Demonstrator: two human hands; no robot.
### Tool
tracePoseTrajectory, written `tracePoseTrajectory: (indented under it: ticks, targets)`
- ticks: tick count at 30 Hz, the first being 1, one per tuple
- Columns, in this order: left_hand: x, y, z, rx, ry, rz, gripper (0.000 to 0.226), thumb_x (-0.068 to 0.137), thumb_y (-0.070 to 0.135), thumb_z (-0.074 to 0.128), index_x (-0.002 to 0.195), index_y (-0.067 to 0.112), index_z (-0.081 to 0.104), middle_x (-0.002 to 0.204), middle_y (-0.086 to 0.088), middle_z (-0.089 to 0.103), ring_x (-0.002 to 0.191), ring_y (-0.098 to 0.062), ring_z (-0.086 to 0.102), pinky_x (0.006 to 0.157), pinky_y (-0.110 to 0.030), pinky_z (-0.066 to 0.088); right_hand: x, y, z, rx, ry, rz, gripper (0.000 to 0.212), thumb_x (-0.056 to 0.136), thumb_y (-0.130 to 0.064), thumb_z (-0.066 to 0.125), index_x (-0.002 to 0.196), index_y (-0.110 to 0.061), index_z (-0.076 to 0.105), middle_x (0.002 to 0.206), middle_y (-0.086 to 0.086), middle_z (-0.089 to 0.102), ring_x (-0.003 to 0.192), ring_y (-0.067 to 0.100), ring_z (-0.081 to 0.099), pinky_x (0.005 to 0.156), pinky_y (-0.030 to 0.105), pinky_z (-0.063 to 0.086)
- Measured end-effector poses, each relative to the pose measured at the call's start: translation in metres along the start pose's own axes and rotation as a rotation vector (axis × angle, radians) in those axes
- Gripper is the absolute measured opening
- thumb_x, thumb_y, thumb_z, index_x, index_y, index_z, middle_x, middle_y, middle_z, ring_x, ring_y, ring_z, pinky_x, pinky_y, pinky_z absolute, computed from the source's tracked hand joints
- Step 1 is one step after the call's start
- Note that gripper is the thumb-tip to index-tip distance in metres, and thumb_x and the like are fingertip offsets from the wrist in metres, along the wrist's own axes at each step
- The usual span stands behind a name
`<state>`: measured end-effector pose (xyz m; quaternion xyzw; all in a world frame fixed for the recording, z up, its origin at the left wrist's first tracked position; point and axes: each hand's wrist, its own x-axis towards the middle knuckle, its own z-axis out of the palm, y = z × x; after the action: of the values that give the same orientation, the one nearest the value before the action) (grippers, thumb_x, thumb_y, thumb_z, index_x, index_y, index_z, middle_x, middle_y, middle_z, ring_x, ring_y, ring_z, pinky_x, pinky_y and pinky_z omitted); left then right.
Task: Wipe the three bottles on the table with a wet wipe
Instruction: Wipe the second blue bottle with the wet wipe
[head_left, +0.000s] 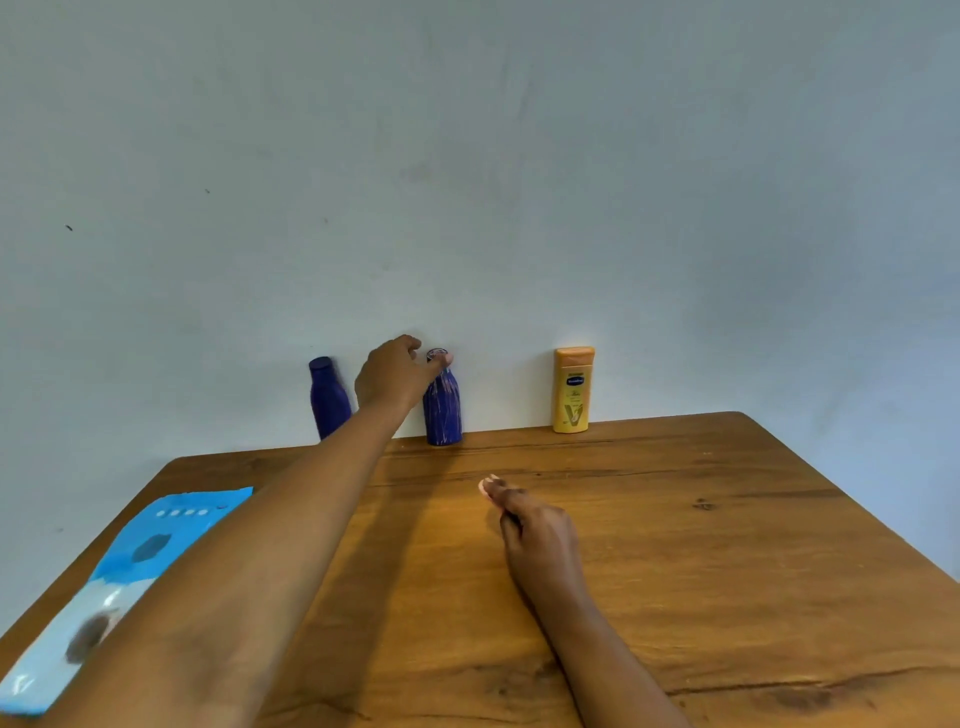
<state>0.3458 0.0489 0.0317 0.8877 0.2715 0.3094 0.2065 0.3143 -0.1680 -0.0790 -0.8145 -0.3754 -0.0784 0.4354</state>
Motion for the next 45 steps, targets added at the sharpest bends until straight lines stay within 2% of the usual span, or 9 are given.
tracePoseTrajectory:
  ticks: [5, 11, 16, 26, 29, 34, 37, 41, 45]
  targets:
    - [0.009, 0.009, 0.024, 0.051, 0.028, -0.089, 0.045, 0.083, 0.051, 0.063, 0.111, 0.016, 0.061, 0.107, -0.003, 0.067, 0.094, -0.023, 0.063, 0.063, -0.028, 0.039, 0.005, 0.011, 0.012, -0.003, 0.050, -0.066, 0.038, 0.094, -0.011, 0.053, 0.129, -0.025, 0.053, 0.124, -0.010, 0.060, 0.104, -0.002, 0.057, 0.088, 0.009, 0.045]
    - [0.011, 0.003, 0.024, 0.013, 0.096, -0.094, 0.034, 0.084, 0.043, 0.066, 0.103, 0.015, 0.067, 0.097, -0.003, 0.070, 0.079, -0.016, 0.060, 0.053, -0.023, 0.036, 0.007, 0.015, 0.014, -0.007, 0.060, -0.018, 0.037, 0.096, -0.015, 0.049, 0.131, -0.028, 0.051, 0.111, -0.009, 0.065, 0.088, 0.008, 0.062, 0.078, 0.023, 0.053]
    - [-0.010, 0.011, -0.015, -0.193, 0.116, -0.094, 0.033, 0.077, 0.044, 0.073, 0.092, 0.015, 0.067, 0.086, 0.002, 0.069, 0.076, -0.014, 0.063, 0.058, -0.029, 0.049, 0.003, 0.016, 0.011, 0.043, 0.193, 0.029, 0.038, 0.093, -0.009, 0.053, 0.127, -0.027, 0.054, 0.120, -0.010, 0.062, 0.100, -0.003, 0.057, 0.082, 0.008, 0.045]
    - [-0.160, 0.001, -0.090, -0.796, -0.308, -0.450, 0.023, 0.076, 0.019, 0.076, 0.083, 0.013, 0.056, 0.085, -0.009, 0.071, 0.078, -0.020, 0.069, 0.062, -0.032, 0.055, -0.074, -0.011, -0.036, 0.115, 0.361, -0.038, 0.051, 0.084, 0.011, 0.057, 0.122, -0.024, 0.057, 0.116, -0.014, 0.056, 0.105, 0.008, 0.060, 0.092, 0.009, 0.042]
    - [-0.197, -0.007, -0.089, -0.802, -0.400, -0.504, 0.028, 0.076, 0.022, 0.075, 0.095, 0.009, 0.060, 0.090, -0.009, 0.070, 0.082, -0.021, 0.067, 0.067, -0.032, 0.056, -0.098, -0.035, -0.046, 0.160, 0.308, -0.122, 0.045, 0.086, 0.007, 0.056, 0.121, -0.021, 0.059, 0.122, -0.006, 0.058, 0.109, 0.006, 0.058, 0.091, 0.026, 0.051]
    - [-0.229, -0.017, -0.083, -0.869, -0.483, -0.552, 0.042, 0.069, 0.034, 0.078, 0.097, 0.009, 0.060, 0.093, -0.008, 0.070, 0.084, -0.022, 0.066, 0.070, -0.033, 0.054, -0.128, -0.073, -0.041, 0.009, 0.207, -0.509, 0.028, 0.095, -0.018, 0.047, 0.112, -0.007, 0.067, 0.119, 0.009, 0.064, 0.107, 0.013, 0.061, 0.089, 0.021, 0.050]
    - [-0.237, -0.022, -0.077, -0.903, -0.498, -0.592, 0.047, 0.060, 0.044, 0.078, 0.090, 0.012, 0.061, 0.089, -0.007, 0.070, 0.081, -0.021, 0.065, 0.067, -0.034, 0.054, -0.137, -0.074, -0.031, -0.071, 0.056, -0.617, 0.029, 0.087, -0.011, 0.061, 0.115, -0.004, 0.064, 0.123, 0.012, 0.061, 0.112, 0.020, 0.060, 0.089, 0.032, 0.052]
    - [-0.243, -0.031, -0.070, -1.023, -0.532, -0.636, 0.043, 0.067, 0.048, 0.070, 0.092, 0.012, 0.066, 0.093, -0.009, 0.070, 0.081, -0.021, 0.066, 0.061, -0.033, 0.056, -0.138, -0.071, -0.031, -0.191, -0.156, -0.581, 0.044, 0.079, -0.009, 0.071, 0.122, -0.008, 0.061, 0.131, 0.008, 0.057, 0.122, 0.019, 0.052, 0.094, 0.037, 0.049]
    - [-0.249, -0.041, -0.063, -1.362, -0.593, -0.653, 0.040, 0.080, 0.029, 0.062, 0.110, 0.002, 0.061, 0.112, -0.016, 0.068, 0.094, -0.023, 0.068, 0.077, -0.038, 0.058, -0.133, -0.077, -0.038, -0.117, -0.328, -0.473, 0.045, 0.086, -0.021, 0.039, 0.126, -0.010, 0.059, 0.136, 0.004, 0.053, 0.131, 0.015, 0.041, 0.107, 0.033, 0.037]
